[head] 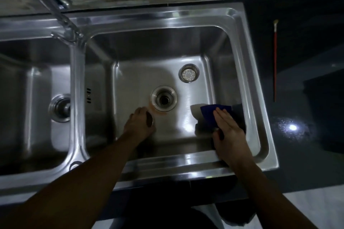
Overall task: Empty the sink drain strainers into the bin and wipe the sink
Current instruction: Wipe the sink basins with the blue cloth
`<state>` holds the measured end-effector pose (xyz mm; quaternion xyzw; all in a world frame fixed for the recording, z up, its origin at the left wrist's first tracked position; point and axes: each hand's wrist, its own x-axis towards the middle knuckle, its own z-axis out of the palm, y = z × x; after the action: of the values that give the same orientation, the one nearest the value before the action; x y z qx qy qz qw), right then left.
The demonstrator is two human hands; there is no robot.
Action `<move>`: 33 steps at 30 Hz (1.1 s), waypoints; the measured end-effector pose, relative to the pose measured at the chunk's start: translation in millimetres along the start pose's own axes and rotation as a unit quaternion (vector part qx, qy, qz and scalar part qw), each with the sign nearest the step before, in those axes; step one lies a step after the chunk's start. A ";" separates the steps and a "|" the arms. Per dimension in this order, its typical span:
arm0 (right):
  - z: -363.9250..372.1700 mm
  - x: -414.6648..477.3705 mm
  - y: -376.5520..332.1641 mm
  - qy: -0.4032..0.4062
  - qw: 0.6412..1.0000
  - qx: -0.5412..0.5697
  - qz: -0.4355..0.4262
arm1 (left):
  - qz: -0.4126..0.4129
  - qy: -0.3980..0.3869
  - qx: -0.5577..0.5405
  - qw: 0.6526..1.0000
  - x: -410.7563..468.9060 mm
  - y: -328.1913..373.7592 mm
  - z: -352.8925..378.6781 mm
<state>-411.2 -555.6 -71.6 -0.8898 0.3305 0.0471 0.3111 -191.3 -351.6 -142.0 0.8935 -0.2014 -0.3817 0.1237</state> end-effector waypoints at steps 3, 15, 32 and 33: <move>-1.0 -1.9 -3.9 0.019 1.000 0.009 -0.011 | -0.021 0.039 -0.173 0.984 -8.8 -1.2 -11.9; 61.3 -3.6 -160.2 -0.006 0.962 0.272 -0.035 | -0.039 -0.116 -0.623 0.772 -53.0 1.6 -69.0; 74.2 10.5 -167.4 0.046 0.975 0.206 -0.066 | -0.011 -0.209 -0.620 0.756 -47.7 -13.1 -102.2; 73.4 15.3 -165.2 0.040 0.979 0.193 -0.059 | -0.008 -0.209 -0.622 0.755 -44.3 -13.3 -103.3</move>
<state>-288.4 -424.0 -48.6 -0.8324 0.2925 -0.0718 0.4652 -139.9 -312.6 -48.9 0.5195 0.0664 -0.6011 0.6037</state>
